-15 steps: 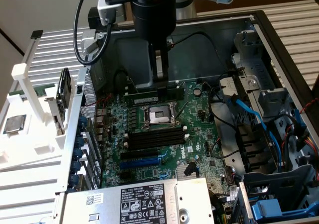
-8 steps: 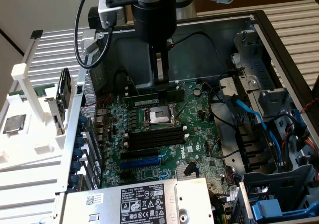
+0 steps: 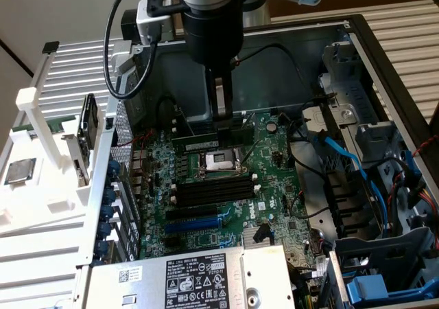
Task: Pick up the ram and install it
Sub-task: 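Insert the ram into the slot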
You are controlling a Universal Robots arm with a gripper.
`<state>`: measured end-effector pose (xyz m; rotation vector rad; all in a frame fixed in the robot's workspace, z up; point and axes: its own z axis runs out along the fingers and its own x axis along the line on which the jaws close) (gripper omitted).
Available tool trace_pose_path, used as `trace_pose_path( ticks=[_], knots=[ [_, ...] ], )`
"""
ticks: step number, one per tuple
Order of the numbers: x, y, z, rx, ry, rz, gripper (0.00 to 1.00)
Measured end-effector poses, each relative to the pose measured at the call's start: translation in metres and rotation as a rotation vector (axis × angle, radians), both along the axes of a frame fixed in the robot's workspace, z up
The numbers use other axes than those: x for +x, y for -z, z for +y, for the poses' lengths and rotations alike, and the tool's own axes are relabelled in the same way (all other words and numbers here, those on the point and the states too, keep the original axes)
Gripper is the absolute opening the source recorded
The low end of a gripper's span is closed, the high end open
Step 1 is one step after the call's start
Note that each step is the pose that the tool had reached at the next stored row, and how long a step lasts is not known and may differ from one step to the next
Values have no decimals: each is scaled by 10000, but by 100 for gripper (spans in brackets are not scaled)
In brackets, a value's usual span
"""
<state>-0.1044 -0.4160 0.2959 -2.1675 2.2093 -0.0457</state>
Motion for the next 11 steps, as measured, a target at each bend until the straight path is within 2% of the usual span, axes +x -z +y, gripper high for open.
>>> trace_pose_path(
  ticks=[1,2,4,7,11],
  knots=[
    [0,2,9,-96,-1,0,12],
    [1,3,10,-122,-2,0,12],
    [6,4,-10,-114,-24,0,12],
    [14,23,-16,-113,-26,-1,12],
    [15,70,-64,-108,-26,-7,12]
  ],
)
